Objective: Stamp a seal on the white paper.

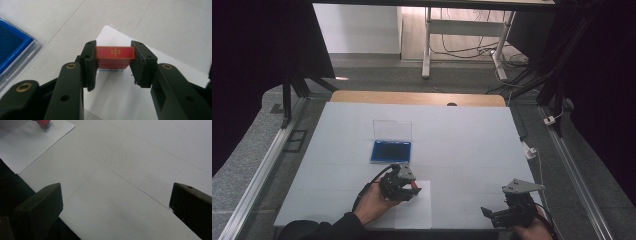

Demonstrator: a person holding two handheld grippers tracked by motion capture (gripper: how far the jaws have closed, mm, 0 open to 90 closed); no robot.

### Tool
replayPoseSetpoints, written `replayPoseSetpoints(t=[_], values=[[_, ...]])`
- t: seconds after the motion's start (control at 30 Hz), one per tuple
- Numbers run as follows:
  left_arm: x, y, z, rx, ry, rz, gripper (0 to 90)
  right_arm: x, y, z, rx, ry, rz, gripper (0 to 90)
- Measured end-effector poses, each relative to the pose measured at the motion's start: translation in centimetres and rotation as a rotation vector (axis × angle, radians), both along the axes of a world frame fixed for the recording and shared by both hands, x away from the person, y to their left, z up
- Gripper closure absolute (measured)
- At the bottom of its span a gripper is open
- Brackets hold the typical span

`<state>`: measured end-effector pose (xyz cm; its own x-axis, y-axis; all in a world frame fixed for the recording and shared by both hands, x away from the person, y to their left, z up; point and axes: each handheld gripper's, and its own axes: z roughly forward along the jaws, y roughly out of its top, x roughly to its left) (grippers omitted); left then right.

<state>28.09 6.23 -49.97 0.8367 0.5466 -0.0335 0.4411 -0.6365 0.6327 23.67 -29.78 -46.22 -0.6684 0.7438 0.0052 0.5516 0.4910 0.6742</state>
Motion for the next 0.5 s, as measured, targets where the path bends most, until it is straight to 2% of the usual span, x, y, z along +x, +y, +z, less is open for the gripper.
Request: replayPoseSetpoints(t=[0.33, 0.5], values=[[-0.04, 0.24, 0.42, -0.007, 0.007, -0.02, 58.5, 0.01, 0.0, 0.0, 0.0, -0.001, -0.001, 0.0], [0.0, 0.87, 0.93, -0.019, -0.001, -0.01, 58.4, -0.02, 0.01, 0.01, -0.002, -0.004, 0.0, 0.0]])
